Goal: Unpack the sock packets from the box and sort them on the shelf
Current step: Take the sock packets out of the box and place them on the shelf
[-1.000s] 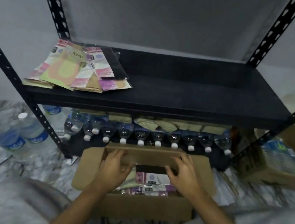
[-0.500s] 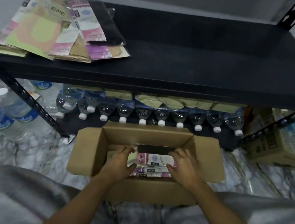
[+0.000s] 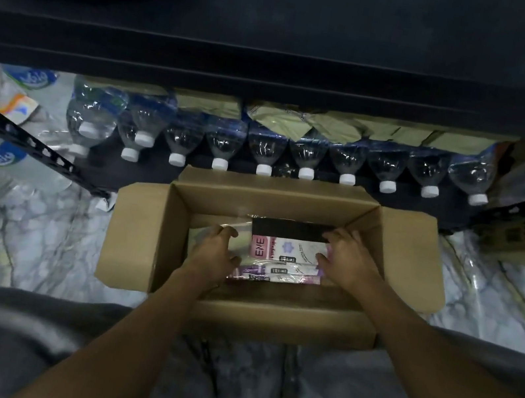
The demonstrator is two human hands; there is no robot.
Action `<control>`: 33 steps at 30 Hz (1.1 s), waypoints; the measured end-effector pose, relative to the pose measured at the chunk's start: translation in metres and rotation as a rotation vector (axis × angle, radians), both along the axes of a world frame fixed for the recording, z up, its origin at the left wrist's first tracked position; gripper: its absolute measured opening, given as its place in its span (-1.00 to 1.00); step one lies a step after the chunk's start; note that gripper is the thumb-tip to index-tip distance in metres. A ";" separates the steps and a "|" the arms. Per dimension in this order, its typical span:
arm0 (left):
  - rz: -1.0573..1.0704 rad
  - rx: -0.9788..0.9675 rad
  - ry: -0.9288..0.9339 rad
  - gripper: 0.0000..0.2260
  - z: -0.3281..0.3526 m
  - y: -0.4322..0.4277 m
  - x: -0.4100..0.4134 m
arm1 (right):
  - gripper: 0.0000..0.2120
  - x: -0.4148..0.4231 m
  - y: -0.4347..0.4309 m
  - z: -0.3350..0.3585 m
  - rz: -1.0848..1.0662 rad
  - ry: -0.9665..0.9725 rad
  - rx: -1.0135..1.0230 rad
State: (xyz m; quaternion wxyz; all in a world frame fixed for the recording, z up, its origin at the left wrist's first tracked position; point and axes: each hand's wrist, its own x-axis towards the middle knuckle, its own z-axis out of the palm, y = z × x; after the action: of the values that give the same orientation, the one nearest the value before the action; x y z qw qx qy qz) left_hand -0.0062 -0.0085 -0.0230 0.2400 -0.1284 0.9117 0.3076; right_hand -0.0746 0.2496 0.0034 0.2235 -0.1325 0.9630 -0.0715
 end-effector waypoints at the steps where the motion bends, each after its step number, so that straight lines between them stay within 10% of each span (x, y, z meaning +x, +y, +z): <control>1: 0.012 0.001 -0.012 -0.52 -0.005 -0.001 -0.002 | -0.51 -0.004 -0.001 -0.005 -0.011 -0.017 0.007; 25: 0.079 0.025 -0.024 -0.45 -0.036 -0.024 -0.019 | -0.25 -0.016 -0.012 -0.045 0.049 -0.140 0.168; 33: 0.129 0.045 0.011 -0.50 -0.015 -0.030 -0.015 | -0.75 -0.016 -0.008 -0.018 0.007 -0.218 0.077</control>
State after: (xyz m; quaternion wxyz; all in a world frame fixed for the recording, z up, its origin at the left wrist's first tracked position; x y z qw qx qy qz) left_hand -0.0214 -0.0389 -0.0382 0.2175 -0.1797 0.8957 0.3436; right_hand -0.0903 0.2418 -0.0146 0.3321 -0.1184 0.9346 -0.0477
